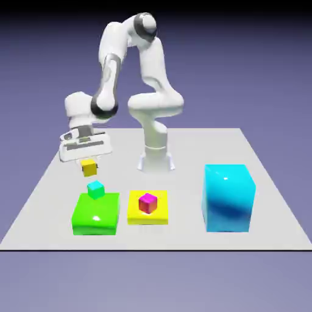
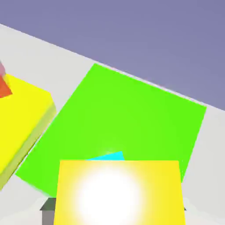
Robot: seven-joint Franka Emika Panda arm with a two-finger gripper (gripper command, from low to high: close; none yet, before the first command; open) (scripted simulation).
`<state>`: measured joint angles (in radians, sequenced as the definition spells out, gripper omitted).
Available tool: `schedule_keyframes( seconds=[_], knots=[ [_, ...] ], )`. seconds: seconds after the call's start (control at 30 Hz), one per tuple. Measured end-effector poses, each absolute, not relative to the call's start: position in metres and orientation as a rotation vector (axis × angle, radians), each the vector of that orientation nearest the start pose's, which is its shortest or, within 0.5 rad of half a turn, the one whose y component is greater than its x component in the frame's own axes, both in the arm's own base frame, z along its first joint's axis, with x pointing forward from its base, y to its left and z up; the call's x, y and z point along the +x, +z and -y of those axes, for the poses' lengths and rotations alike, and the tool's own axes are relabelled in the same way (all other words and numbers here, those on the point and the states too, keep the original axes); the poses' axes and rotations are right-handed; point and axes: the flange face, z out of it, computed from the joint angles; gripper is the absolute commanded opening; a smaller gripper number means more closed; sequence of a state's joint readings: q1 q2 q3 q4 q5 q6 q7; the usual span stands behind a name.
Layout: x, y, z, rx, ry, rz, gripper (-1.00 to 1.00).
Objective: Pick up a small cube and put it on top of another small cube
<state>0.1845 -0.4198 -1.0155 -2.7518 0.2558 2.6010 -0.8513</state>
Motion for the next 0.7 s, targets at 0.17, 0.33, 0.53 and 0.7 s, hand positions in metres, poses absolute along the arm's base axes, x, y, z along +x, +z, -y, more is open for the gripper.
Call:
schedule_keyframes(
  seconds=[0.17, 0.33, 0.53, 0.7],
  knots=[
    [0.288, 0.307, 0.278, -2.803, -0.453, -0.076, -1.0],
    [0.295, 0.287, 0.274, -2.789, -0.462, -0.073, -1.0],
    [0.301, 0.258, 0.267, -2.79, -0.46, -0.074, -1.0],
    [0.304, 0.242, 0.264, -2.803, -0.455, -0.076, 1.0]
  ],
)
